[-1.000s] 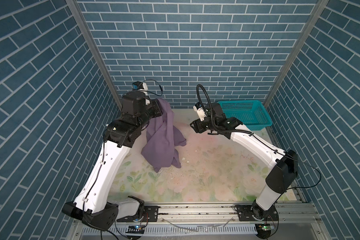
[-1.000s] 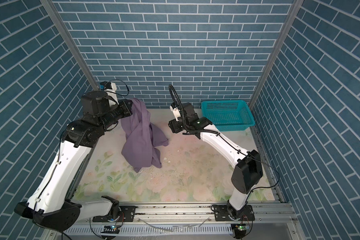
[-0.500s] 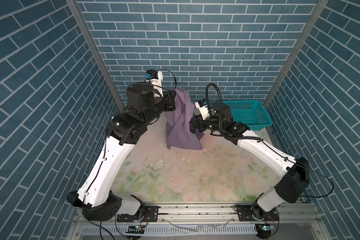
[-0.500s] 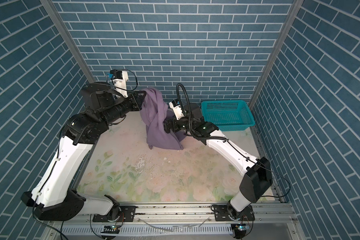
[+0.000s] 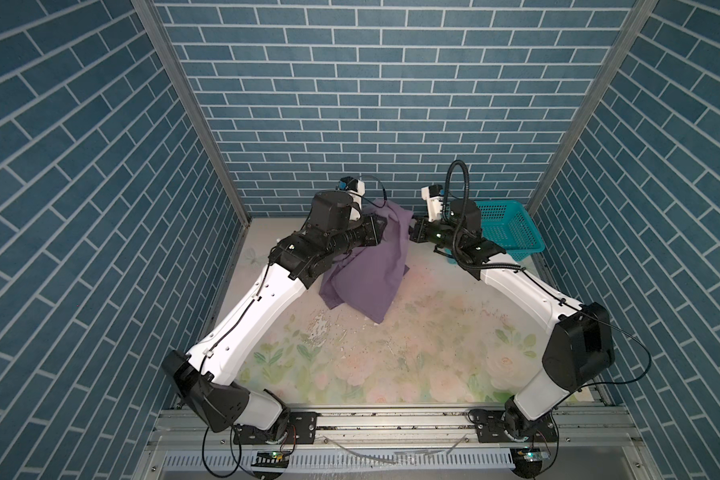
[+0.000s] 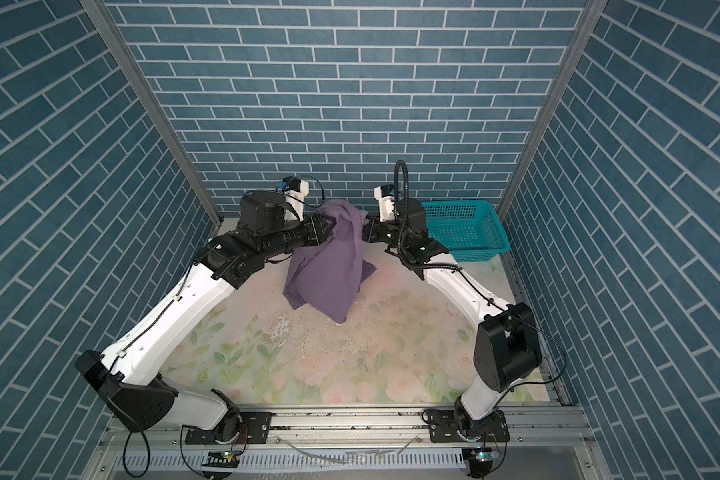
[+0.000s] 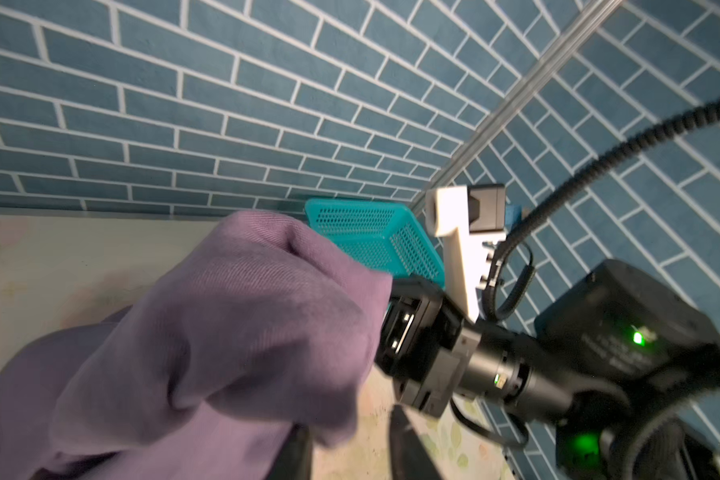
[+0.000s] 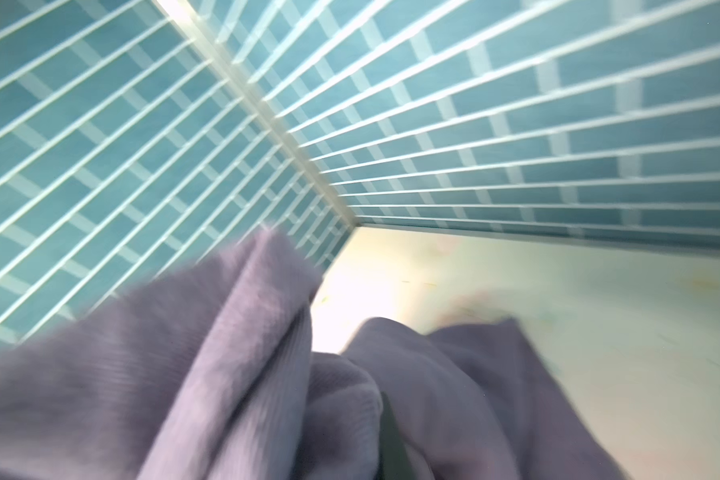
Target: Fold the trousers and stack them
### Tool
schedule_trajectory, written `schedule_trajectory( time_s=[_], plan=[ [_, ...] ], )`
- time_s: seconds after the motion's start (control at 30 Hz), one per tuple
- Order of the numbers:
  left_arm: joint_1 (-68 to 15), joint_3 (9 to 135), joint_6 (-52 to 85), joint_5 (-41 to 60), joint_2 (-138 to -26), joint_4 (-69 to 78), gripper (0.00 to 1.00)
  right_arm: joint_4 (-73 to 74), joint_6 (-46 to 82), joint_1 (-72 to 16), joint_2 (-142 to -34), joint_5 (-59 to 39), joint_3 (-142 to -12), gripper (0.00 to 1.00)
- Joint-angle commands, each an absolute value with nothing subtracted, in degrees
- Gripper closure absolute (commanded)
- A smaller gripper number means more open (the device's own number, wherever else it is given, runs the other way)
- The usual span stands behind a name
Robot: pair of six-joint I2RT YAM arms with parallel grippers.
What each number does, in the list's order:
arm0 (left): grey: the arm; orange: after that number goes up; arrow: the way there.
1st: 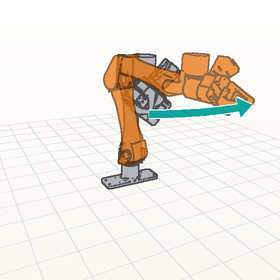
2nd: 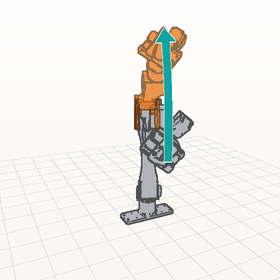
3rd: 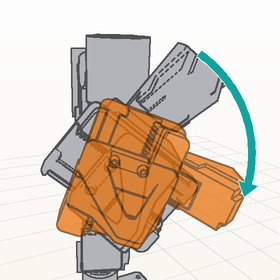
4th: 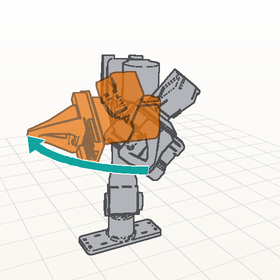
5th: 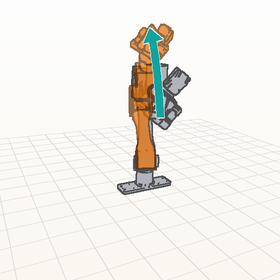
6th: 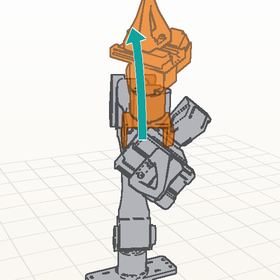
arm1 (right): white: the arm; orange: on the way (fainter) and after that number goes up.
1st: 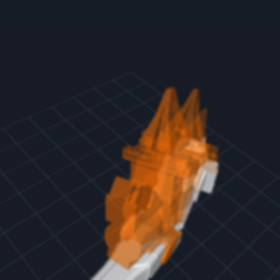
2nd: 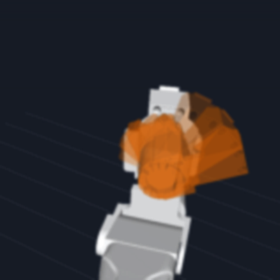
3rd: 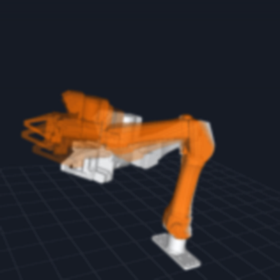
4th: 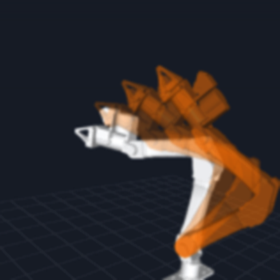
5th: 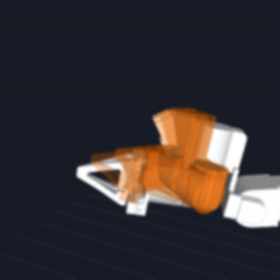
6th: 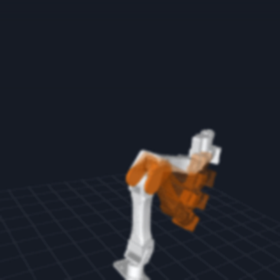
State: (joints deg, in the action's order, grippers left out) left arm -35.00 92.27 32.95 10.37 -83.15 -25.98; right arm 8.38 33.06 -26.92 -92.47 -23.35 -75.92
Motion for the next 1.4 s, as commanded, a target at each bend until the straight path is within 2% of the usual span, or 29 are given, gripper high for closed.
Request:
schedule_trajectory(
  time_s=[0.0, 0.17, 0.3, 0.33, 0.43, 0.47, 0.5, 0.57, 0.6, 0.67, 0.7, 0.83, 1.1, 1.23, 1.37],
  plan=[
    [-35.33, 87.38, 35.57, 21.48, -84.03, -18.13, 0.29, 11.99, 35.94, -23.01, -85.15, -20.49, -67.93, 1.00],
    [-33.98, 77.57, 34.01, 18.77, -78.87, -18.98, 0.17, 2.30, 27.22, -21.07, -79.29, -13.69, -64.08, 1.00],
    [-30.16, 70.39, 34.09, 13.16, -72.67, -20.59, 0.14, -1.15, 24.55, -21.05, -78.31, -9.48, -62.60, 1.00],
    [-29.30, 68.64, 34.05, 9.95, -71.25, -21.76, 0.18, -1.56, 24.61, -21.06, -78.60, -8.65, -62.41, 1.00],
    [-26.32, 64.16, 36.24, -0.61, -68.29, -27.25, 0.48, -2.01, 25.41, -21.03, -79.89, -8.19, -62.63, 1.00],
    [-24.79, 62.48, 37.04, -2.06, -67.74, -28.45, 0.53, -2.39, 25.65, -21.08, -80.40, -7.89, -63.08, 1.00],
    [-23.31, 61.04, 37.57, -2.21, -67.38, -28.86, 0.54, -3.03, 25.75, -21.02, -80.79, -7.59, -63.56, 0.98],
    [-20.28, 57.46, 38.35, -1.43, -67.13, -28.49, 0.51, -4.87, 25.51, -21.02, -81.46, -6.67, -64.85, 0.65],
    [-19.20, 56.01, 38.60, -0.82, -67.36, -28.16, 0.43, -5.77, 25.24, -21.01, -81.56, -6.22, -65.47, 0.51],
    [-17.83, 54.02, 39.40, 0.35, -68.54, -27.63, 0.30, -6.73, 24.50, -21.12, -81.33, -5.97, -66.26, 0.38],
    [-17.26, 53.16, 39.74, 1.27, -69.49, -26.96, 0.25, -7.02, 23.93, -21.13, -81.15, -6.36, -66.64, 0.35],
    [-16.40, 51.08, 39.84, 2.19, -74.27, -23.50, 0.20, -6.76, 22.94, -21.27, -80.15, -10.65, -67.15, 0.33],
    [-14.24, 47.89, 42.20, 5.96, -84.37, -11.52, 0.23, -9.20, 22.59, -22.25, -78.45, -12.00, -66.04, 0.33],
    [-14.09, 49.45, 41.41, 6.43, -89.93, -9.33, 0.28, -9.98, 22.64, -22.19, -77.63, -8.29, -65.30, 0.33],
    [-13.63, 50.84, 41.54, 7.62, -94.70, -6.52, 0.38, -10.56, 22.66, -22.15, -77.08, -5.99, -65.59, 0.34]
  ],
)
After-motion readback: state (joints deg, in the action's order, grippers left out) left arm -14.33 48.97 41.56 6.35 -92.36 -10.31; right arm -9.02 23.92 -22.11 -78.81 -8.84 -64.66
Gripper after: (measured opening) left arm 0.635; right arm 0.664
